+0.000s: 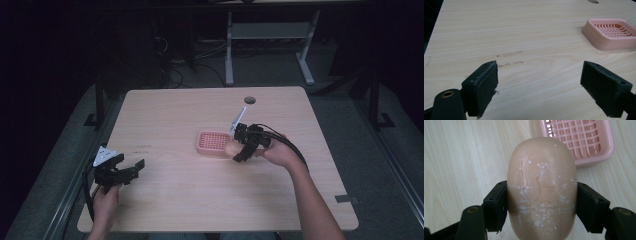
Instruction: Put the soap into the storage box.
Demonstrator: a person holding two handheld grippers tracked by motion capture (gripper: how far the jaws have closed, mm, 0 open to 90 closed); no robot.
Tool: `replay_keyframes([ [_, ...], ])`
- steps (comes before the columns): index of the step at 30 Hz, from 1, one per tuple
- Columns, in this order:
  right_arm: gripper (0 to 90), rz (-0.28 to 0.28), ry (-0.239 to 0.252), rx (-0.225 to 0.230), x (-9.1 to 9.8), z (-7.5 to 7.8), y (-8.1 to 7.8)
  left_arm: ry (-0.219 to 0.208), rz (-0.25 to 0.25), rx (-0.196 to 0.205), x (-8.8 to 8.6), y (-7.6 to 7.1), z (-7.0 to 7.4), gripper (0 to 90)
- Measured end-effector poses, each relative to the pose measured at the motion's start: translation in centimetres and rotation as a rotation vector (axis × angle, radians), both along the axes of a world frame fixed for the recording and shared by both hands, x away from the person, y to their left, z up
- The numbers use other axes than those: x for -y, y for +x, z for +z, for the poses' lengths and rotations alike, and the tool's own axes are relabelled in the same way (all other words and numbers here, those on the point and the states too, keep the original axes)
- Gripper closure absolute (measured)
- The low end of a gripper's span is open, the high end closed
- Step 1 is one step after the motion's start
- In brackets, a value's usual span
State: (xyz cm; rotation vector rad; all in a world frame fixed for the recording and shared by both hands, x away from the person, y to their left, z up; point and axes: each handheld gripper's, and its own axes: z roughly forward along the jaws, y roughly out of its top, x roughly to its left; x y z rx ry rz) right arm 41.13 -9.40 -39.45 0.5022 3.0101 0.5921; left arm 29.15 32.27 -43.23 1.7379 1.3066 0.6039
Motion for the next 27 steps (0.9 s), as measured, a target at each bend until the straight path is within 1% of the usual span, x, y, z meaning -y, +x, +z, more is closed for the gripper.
replay_keyframes([
  [2, 31.8, 0.002, -0.007, 0.005, -0.3, 0.1, 0.3, -0.002, 0.001, -0.001, 0.0, 0.0, 0.0, 14.2],
  [7, 31.8, 0.008, -0.007, 0.007, -0.8, 0.4, 0.6, 0.0, 0.001, -0.001, 0.0, 0.0, 0.0, 14.3],
  [11, 31.8, 0.004, 0.012, 0.005, -0.9, 0.7, 1.0, 0.001, 0.005, 0.0, -0.1, -0.1, 0.1, 14.2],
  [14, 31.8, 0.009, 0.001, 0.01, -1.0, 0.8, 1.2, 0.0, 0.003, 0.001, -0.1, -0.1, 0.1, 14.2],
  [21, 31.8, 0.013, -0.003, 0.015, -1.4, 1.3, 1.7, -0.004, 0.011, 0.008, -0.1, -0.1, 0.1, 14.2],
  [24, 31.8, 0.011, 0.01, 0.008, -1.5, 1.3, 1.9, -0.001, 0.006, 0.005, -0.1, 0.0, 0.1, 14.2],
  [26, 31.8, 0.011, 0.009, 0.008, -1.5, 1.2, 2.0, -0.002, 0.008, 0.002, -0.1, 0.0, 0.1, 14.2],
  [27, 31.8, 0.01, -0.001, 0.003, -1.5, 1.1, 2.2, -0.002, 0.009, 0.004, -0.1, 0.0, 0.1, 14.2],
])
